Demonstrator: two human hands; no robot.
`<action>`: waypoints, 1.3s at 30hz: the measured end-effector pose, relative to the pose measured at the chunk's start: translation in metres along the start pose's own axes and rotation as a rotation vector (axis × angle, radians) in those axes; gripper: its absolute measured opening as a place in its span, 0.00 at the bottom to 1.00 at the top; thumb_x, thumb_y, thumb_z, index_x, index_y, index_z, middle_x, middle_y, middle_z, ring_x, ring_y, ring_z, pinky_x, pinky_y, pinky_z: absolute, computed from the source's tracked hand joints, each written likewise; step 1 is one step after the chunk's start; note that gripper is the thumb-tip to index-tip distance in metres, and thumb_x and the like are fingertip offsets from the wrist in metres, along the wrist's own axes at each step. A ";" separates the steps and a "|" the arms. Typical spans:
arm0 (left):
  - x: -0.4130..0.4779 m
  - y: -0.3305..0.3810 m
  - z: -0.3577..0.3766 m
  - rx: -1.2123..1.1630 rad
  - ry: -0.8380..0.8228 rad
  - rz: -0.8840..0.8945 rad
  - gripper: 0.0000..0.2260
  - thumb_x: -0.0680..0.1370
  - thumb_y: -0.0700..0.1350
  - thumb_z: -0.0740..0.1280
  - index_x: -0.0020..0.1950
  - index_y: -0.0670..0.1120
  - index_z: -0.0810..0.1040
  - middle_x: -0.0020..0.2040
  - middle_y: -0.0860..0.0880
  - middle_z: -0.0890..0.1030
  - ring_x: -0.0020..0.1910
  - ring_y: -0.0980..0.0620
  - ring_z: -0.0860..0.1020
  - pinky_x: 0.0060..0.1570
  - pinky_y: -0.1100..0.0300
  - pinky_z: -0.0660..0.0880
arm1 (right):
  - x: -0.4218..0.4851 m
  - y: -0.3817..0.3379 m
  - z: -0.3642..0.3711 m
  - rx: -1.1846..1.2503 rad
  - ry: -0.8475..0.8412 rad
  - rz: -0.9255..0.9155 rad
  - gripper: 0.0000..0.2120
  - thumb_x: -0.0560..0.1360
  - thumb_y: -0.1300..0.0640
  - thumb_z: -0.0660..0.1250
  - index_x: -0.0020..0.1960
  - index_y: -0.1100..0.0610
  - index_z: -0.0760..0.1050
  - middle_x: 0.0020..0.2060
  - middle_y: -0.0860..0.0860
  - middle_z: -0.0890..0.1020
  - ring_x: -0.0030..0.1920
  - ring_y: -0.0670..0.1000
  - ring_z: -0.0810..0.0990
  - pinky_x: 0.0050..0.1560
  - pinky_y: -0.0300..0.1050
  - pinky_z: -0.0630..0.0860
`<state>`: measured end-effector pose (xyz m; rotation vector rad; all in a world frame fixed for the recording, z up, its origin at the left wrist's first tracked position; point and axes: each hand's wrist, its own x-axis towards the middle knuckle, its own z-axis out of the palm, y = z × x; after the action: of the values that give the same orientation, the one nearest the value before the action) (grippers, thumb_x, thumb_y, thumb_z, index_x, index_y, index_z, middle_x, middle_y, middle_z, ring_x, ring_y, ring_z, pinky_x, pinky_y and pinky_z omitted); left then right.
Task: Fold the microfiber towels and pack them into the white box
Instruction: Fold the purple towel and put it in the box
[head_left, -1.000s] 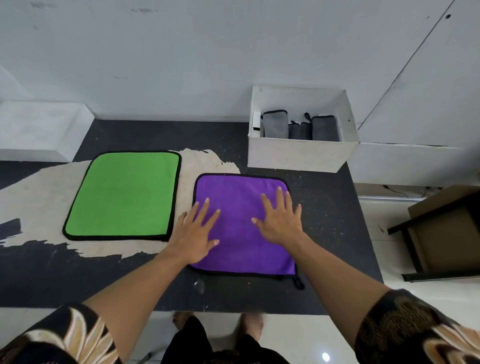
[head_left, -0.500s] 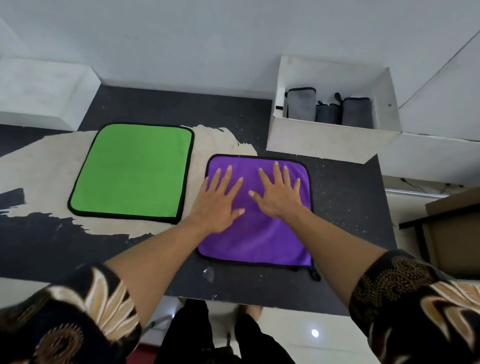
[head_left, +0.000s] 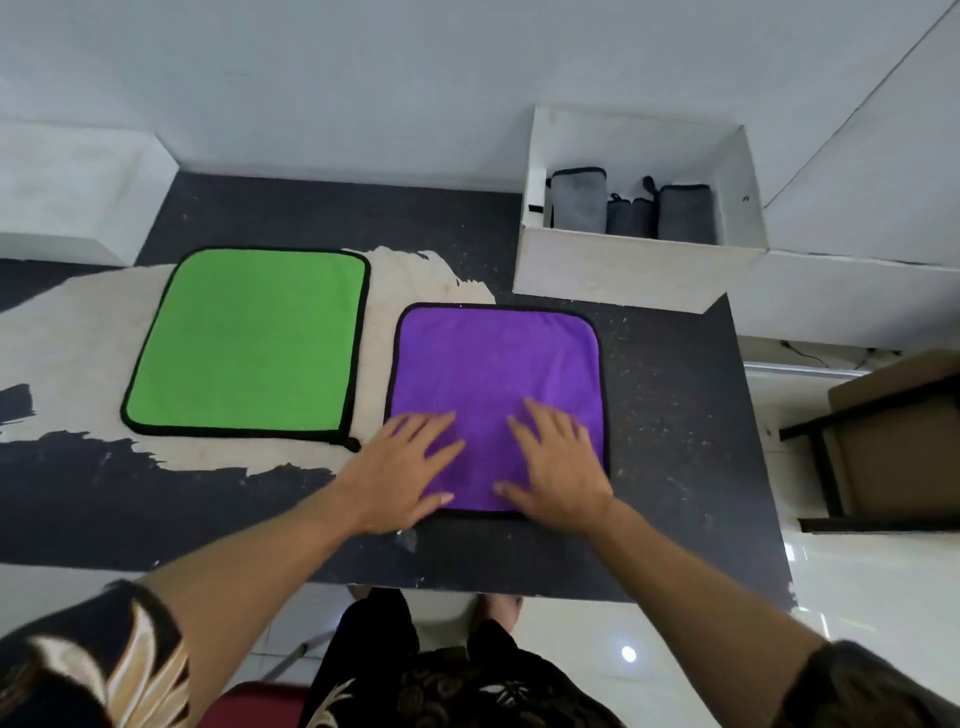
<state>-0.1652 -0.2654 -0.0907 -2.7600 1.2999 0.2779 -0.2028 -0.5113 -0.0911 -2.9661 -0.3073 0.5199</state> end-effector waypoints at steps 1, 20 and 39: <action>-0.008 0.002 0.001 0.001 0.022 0.031 0.28 0.76 0.64 0.60 0.69 0.47 0.73 0.67 0.40 0.72 0.61 0.41 0.72 0.61 0.47 0.71 | -0.011 -0.007 0.005 -0.028 0.010 -0.027 0.41 0.71 0.30 0.61 0.76 0.52 0.61 0.75 0.56 0.61 0.71 0.60 0.61 0.70 0.58 0.62; -0.034 0.017 0.001 0.093 -0.207 -0.042 0.27 0.71 0.36 0.69 0.68 0.44 0.65 0.61 0.44 0.71 0.55 0.44 0.72 0.54 0.51 0.74 | -0.055 0.009 0.015 -0.158 0.087 -0.015 0.13 0.77 0.56 0.62 0.61 0.54 0.69 0.56 0.55 0.73 0.54 0.58 0.73 0.57 0.53 0.71; -0.060 -0.009 0.004 -0.159 -0.179 0.013 0.09 0.76 0.43 0.60 0.55 0.51 0.74 0.51 0.52 0.76 0.49 0.53 0.70 0.54 0.60 0.67 | -0.044 0.042 -0.023 -0.056 -0.187 -0.046 0.08 0.75 0.54 0.65 0.52 0.51 0.79 0.46 0.51 0.83 0.47 0.54 0.80 0.48 0.49 0.78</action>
<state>-0.1959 -0.2137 -0.0829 -2.7757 1.3036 0.6397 -0.2276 -0.5634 -0.0614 -2.9600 -0.4123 0.7979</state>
